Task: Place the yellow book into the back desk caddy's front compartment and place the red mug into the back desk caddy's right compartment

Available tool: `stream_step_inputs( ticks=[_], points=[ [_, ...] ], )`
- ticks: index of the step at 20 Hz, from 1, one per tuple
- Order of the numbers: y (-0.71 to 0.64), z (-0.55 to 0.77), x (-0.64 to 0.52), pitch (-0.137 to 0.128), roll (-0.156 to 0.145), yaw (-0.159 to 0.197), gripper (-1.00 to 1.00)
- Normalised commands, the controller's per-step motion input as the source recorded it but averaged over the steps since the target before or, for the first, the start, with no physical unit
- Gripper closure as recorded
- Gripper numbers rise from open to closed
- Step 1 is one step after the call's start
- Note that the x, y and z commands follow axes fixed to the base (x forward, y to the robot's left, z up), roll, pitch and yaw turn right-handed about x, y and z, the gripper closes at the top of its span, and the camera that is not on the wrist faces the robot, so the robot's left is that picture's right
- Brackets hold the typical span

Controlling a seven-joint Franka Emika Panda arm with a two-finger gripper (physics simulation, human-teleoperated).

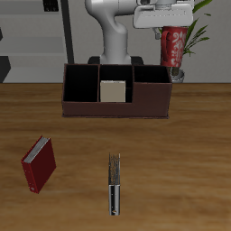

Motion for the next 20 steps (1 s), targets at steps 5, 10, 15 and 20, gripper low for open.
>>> stream_step_inputs(
  ticks=[5,10,15,20],
  points=[
    [-0.3,0.06,-0.22,-0.009,-0.029,0.003,1.0],
    [-0.22,-0.07,-0.06,0.029,-0.038,-0.008,1.0],
    [-0.17,-0.08,-0.17,0.038,-0.02,0.002,1.0],
    [-0.11,-0.03,-0.28,-0.016,0.014,-0.046,1.0]
  ],
)
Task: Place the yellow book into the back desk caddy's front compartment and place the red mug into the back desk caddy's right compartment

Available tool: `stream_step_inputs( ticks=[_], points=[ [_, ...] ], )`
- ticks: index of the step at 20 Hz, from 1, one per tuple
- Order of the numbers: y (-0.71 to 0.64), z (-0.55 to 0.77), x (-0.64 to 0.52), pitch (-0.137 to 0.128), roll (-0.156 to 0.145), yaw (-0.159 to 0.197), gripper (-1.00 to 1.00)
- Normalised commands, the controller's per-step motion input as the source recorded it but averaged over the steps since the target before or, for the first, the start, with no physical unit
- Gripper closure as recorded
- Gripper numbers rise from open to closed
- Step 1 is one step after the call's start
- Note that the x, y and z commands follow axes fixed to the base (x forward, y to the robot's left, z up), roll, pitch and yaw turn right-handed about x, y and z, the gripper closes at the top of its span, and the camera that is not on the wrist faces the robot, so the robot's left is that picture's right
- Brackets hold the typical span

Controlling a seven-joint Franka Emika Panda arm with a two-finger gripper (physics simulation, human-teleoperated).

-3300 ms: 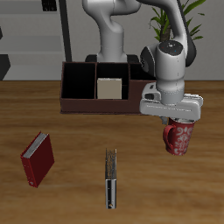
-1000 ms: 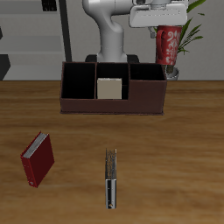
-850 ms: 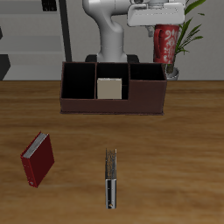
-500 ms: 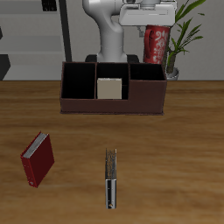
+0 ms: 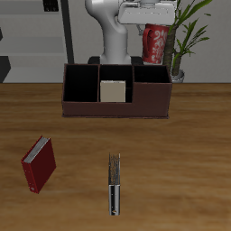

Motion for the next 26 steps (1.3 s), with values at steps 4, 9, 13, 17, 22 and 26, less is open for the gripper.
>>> stream_step_inputs(
  ticks=[4,9,13,17,22,26],
  points=[
    [-0.02,-0.18,-0.1,0.033,0.02,-0.02,1.0],
    [-0.02,-0.15,0.04,0.035,0.009,-0.012,1.0],
    [-0.1,-0.13,0.08,0.035,-0.02,-0.019,1.0],
    [-0.12,-0.2,0.09,0.065,-0.014,-0.024,1.0],
    [-0.05,-0.11,-0.05,0.023,0.0,-0.021,1.0],
    [-0.02,-0.12,-0.07,0.01,0.022,0.015,1.0]
  ],
)
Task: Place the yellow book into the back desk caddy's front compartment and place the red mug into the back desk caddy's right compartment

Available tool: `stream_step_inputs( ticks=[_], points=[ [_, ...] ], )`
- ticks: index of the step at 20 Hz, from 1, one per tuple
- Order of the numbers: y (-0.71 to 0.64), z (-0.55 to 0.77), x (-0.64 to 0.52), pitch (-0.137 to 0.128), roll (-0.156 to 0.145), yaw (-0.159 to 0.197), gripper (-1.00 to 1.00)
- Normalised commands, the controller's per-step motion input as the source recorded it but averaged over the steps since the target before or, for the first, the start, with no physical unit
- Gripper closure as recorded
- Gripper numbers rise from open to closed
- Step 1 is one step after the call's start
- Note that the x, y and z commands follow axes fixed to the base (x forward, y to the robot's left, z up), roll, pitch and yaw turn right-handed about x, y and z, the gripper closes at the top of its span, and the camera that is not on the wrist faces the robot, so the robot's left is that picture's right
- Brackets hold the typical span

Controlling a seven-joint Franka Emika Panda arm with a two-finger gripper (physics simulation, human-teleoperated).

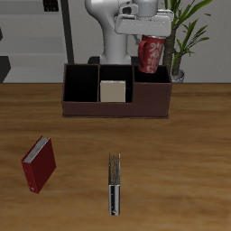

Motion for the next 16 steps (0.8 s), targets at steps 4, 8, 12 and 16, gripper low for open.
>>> stream_step_inputs(
  ticks=[4,8,12,16],
  points=[
    [-0.03,-0.08,-0.1,-0.013,-0.007,-0.014,1.0],
    [0.05,-0.2,-0.05,0.015,0.02,0.001,1.0],
    [0.01,-0.19,0.0,0.02,-0.004,-0.012,1.0],
    [0.14,-0.26,-0.02,0.034,0.02,0.03,1.0]
  ],
)
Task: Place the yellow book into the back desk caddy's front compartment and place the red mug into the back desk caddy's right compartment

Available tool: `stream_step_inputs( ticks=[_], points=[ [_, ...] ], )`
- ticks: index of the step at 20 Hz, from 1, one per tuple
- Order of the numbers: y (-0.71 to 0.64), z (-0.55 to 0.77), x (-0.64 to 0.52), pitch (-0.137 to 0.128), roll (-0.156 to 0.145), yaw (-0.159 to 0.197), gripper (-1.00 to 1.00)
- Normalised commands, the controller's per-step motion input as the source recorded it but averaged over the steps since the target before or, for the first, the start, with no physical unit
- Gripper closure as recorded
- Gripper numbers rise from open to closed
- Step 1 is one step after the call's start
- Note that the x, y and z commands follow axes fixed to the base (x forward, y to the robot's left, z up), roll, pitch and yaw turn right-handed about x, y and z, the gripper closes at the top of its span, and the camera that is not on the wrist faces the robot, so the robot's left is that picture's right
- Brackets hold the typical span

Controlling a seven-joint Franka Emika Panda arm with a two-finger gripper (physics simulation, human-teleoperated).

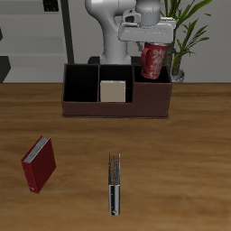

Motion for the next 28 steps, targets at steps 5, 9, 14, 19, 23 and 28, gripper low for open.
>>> stream_step_inputs(
  ticks=[5,9,14,19,23,28],
  points=[
    [-0.02,-0.11,0.0,0.016,0.003,-0.003,1.0],
    [-0.05,-0.14,-0.02,0.021,0.002,0.0,1.0],
    [-0.11,-0.12,-0.06,0.017,-0.007,-0.026,1.0],
    [-0.08,-0.17,-0.01,0.025,0.001,-0.007,1.0],
    [0.02,-0.1,-0.05,0.006,0.016,-0.005,1.0],
    [-0.01,-0.15,0.06,0.04,0.001,0.007,1.0]
  ],
)
